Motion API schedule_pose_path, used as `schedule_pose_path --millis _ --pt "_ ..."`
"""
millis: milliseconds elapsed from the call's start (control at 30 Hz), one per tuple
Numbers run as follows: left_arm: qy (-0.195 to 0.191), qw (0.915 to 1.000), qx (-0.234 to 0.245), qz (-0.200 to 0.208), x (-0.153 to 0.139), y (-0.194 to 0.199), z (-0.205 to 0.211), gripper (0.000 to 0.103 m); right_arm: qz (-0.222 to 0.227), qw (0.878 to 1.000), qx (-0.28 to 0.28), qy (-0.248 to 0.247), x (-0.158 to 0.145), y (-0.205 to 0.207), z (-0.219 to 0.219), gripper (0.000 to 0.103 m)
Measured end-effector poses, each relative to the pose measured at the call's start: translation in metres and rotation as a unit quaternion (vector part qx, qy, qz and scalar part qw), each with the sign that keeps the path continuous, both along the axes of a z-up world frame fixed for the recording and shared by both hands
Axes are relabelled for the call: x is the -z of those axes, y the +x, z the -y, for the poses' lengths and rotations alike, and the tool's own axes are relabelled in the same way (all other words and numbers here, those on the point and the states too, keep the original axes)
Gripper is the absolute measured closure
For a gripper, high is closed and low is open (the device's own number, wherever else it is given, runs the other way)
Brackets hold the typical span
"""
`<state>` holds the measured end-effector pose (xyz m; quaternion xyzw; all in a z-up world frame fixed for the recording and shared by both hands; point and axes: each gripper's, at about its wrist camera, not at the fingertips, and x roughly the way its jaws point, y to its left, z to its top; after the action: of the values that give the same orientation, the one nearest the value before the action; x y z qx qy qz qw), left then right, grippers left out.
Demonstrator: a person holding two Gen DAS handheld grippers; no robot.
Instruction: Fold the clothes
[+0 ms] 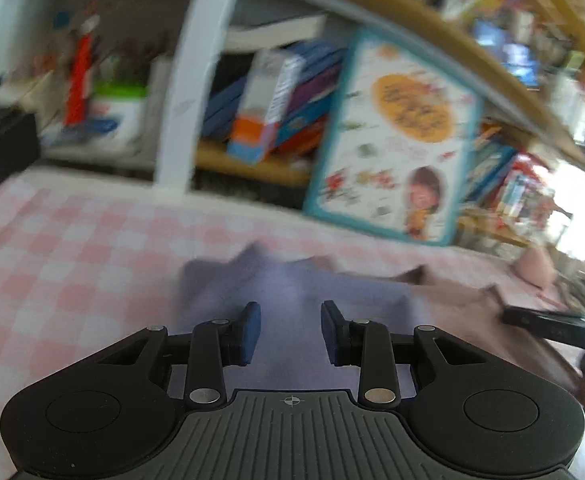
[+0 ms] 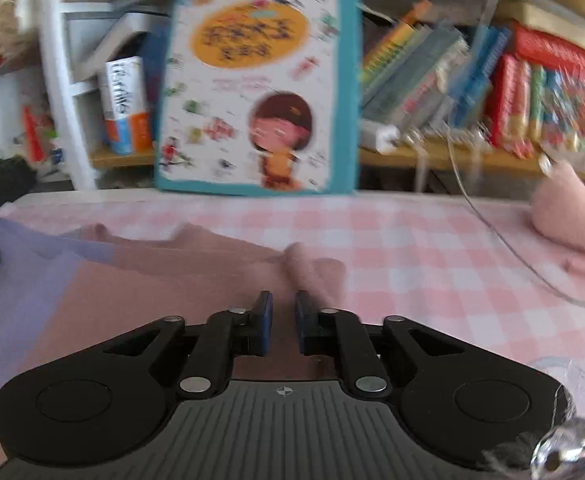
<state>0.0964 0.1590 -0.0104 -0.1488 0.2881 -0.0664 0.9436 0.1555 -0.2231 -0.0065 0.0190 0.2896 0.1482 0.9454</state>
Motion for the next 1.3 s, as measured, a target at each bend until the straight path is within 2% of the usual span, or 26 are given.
schedule_pose_path --millis 100,233,333,367,400,433,500,567,600,633,667,700,733,800,900,1033,1133,1167,1233,1267,1300 --pt "-0.045 0.9988 -0.019 0.004 0.002 -0.003 -0.016 0.074 -0.001 1.0 0.015 0.026 0.0 -0.002 0.011 0.1" --pt "-0.007 0.9978 -0.056 0.035 -0.008 -0.012 -0.021 0.073 0.01 0.999 0.043 0.025 -0.001 -0.006 0.019 0.099" --pt "-0.031 0.9978 -0.04 0.044 -0.011 -0.011 -0.026 0.072 0.011 0.997 0.039 0.059 -0.005 -0.008 0.028 0.094" --pt "-0.033 0.998 -0.032 0.044 -0.011 -0.009 -0.026 0.068 0.012 0.997 0.033 0.064 -0.006 -0.008 0.029 0.087" --pt "-0.022 0.9985 -0.027 0.042 -0.012 -0.007 -0.022 0.062 0.012 0.997 0.027 0.069 -0.007 -0.008 0.03 0.078" --pt "-0.009 0.999 -0.021 0.039 -0.013 -0.004 -0.017 0.059 0.011 0.997 0.023 0.068 -0.008 -0.008 0.029 0.074" --pt "0.023 0.9993 -0.016 0.023 -0.012 0.005 -0.009 0.054 0.007 0.999 0.02 0.048 -0.006 -0.004 0.024 0.073" --pt "0.026 0.9995 -0.02 0.004 -0.006 0.013 -0.008 0.055 -0.007 0.999 0.015 0.037 -0.002 0.0 0.021 0.074" --pt "0.023 0.9995 -0.023 -0.004 -0.002 0.016 -0.009 0.058 -0.015 0.999 0.013 0.034 0.001 0.003 0.019 0.083" --pt "0.019 0.9994 -0.029 -0.006 0.001 0.016 -0.012 0.06 -0.019 0.999 0.012 0.033 0.003 0.004 0.019 0.084" --pt "0.016 0.9993 -0.034 -0.007 0.003 0.016 -0.014 0.074 -0.016 0.999 0.014 0.04 0.002 0.003 0.021 0.092" --pt "0.011 0.9992 -0.039 -0.002 0.003 0.013 -0.018 0.095 -0.012 0.998 0.014 0.053 0.0 0.001 0.025 0.097" --pt "0.006 0.999 -0.044 0.003 0.002 0.011 -0.021 0.098 -0.004 0.997 0.013 0.072 -0.003 -0.001 0.03 0.097" --pt "-0.035 0.9981 -0.049 0.013 0.001 0.007 -0.032 0.098 0.007 0.995 0.015 0.094 -0.006 -0.004 0.035 0.097" --pt "-0.039 0.9976 -0.057 -0.006 0.01 0.014 -0.036 0.097 -0.009 0.997 0.02 0.075 0.001 0.002 0.031 0.097" --pt "-0.033 0.9979 -0.055 -0.004 0.011 0.014 -0.035 0.096 -0.017 0.998 0.027 0.054 0.007 0.004 0.027 0.095" --pt "-0.039 0.9975 -0.059 -0.003 0.01 0.009 -0.036 0.092 -0.019 0.997 0.035 0.06 0.007 0.0 0.032 0.084" --pt "-0.041 0.9973 -0.06 -0.004 0.008 0.007 -0.037 0.086 -0.02 0.997 0.036 0.066 0.007 -0.002 0.034 0.081" --pt "-0.045 0.9972 -0.059 -0.007 0.006 -0.002 -0.037 0.068 -0.024 0.996 0.037 0.076 0.006 -0.006 0.04 0.073" --pt "-0.046 0.9972 -0.058 -0.009 0.004 -0.007 -0.037 0.052 -0.028 0.996 0.035 0.08 0.005 -0.009 0.043 0.066" --pt "-0.045 0.9975 -0.054 -0.007 0.004 -0.015 -0.036 0.041 -0.032 0.995 0.031 0.085 0.004 -0.012 0.046 0.064"
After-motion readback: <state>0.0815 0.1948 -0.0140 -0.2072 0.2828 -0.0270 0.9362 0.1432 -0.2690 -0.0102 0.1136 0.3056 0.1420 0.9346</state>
